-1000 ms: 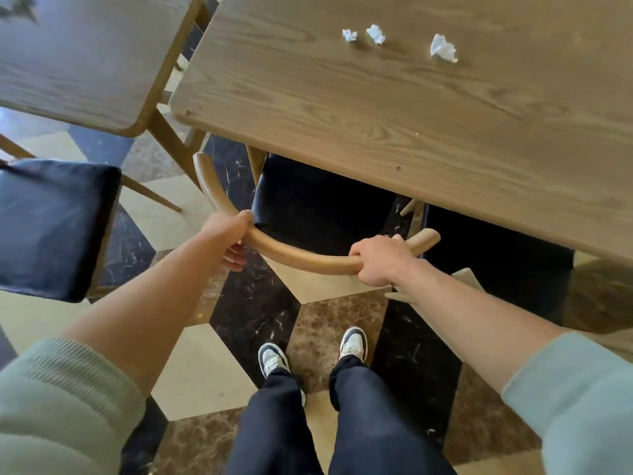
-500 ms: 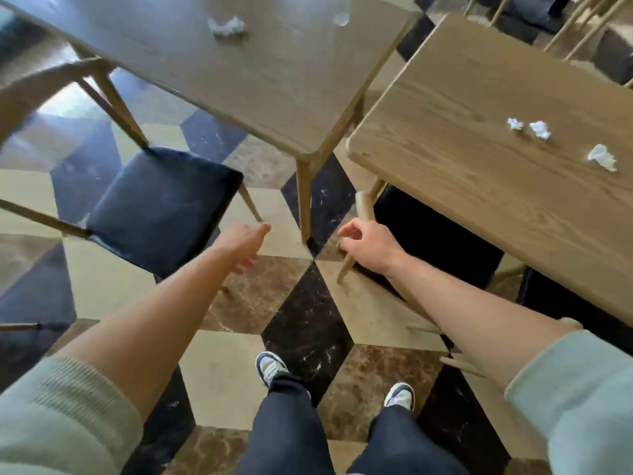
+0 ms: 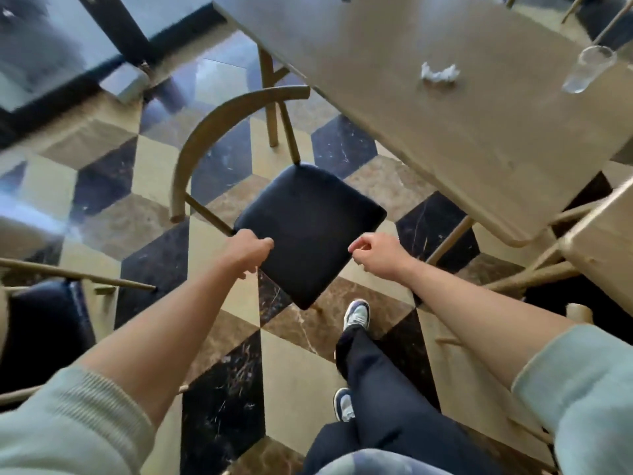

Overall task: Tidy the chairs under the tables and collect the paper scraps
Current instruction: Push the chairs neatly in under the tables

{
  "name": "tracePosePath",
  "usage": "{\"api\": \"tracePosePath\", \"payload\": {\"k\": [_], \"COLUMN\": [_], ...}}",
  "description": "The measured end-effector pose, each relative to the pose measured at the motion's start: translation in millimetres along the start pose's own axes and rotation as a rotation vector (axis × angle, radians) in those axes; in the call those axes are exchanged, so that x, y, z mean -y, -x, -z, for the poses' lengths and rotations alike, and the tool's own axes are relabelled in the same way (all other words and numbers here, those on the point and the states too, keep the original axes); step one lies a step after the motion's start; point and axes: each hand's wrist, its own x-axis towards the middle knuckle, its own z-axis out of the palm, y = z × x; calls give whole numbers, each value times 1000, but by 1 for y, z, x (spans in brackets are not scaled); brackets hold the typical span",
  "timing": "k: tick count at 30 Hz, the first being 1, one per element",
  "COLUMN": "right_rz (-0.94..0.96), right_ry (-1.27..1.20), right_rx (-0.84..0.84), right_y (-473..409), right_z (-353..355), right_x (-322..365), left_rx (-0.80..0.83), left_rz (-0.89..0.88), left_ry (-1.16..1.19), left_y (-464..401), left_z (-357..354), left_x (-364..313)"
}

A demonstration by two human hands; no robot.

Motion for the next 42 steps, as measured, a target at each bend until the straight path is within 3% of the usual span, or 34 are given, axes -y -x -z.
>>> {"api": "tracePosePath", "payload": {"k": [6,15,18,22,26,32,38,42], "right_rz": [-9,-18,-17,-59,-260,-458,-437,-374], "right_ry": [-119,-234,-262,-285,-581,-668,-626,-530], "right_rx": [111,280,315,300,157,93,140,257], "right_y": [-117,-232,-267,-324,-357,-381,-393,-388], "right_z": [-35,-98,-125,-152,-180,-207,-198,-192], "right_x": [79,204,245,292,325,349,344,339], "left_rx": [-61,-323,-248,-12,152,482,479,342], "left_rz": [-35,-86,-194,-331,-451,-470,-405,-311], "left_ry": [-93,-138,-154,-117,-172,-155,2,114], "left_y": [-76,-210,-267,-344,-394,-437,-451,-455], "left_z": [94,207,222,221,226,244,250,255], "left_x": [-6,-30,-50,-78,-97,-104,-101,-83]}}
